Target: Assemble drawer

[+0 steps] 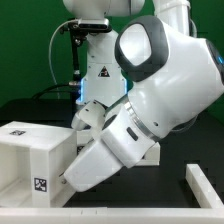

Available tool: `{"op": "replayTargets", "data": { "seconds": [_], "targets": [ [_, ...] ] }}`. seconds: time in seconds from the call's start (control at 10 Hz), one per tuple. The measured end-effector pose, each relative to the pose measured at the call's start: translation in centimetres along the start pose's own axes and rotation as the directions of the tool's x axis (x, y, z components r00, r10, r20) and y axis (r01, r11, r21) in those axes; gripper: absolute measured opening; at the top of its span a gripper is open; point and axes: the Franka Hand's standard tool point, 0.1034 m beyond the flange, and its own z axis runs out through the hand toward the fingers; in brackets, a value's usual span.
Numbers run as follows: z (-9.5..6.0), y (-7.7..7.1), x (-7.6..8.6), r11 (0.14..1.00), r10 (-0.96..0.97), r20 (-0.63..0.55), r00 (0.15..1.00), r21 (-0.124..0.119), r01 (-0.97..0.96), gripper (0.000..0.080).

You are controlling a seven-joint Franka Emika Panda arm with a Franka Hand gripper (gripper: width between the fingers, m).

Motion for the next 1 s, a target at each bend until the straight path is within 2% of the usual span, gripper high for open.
{"op": "replayTargets", "data": {
  "seconds": [0.3, 0.4, 0.5, 0.6, 0.8, 0.9, 1.0],
  "targets": [
    [0.34, -0.04, -0.12, 1.0, -0.004, 0.004, 1.0, 0.005, 0.004, 0.0649],
    [0.34, -0.04, -0.12, 1.0, -0.004, 0.004, 1.0, 0.005, 0.004, 0.0559],
    [0.34, -0.04, -0.12, 1.0, -0.004, 0.004, 1.0, 0.005, 0.004, 0.0365],
    [0.35, -0.04, -0.11, 1.0, -0.004, 0.004, 1.0, 0.005, 0.004, 0.0365],
    [0.34, -0.05, -0.1, 1.0, -0.004, 0.004, 1.0, 0.005, 0.004, 0.0086],
    [0.33, -0.03, -0.09, 1.0, -0.004, 0.004, 1.0, 0.004, 0.004, 0.0034],
    [0.31, 0.0, -0.11, 1.0, -0.004, 0.004, 1.0, 0.004, 0.004, 0.0034]
  ]
}}
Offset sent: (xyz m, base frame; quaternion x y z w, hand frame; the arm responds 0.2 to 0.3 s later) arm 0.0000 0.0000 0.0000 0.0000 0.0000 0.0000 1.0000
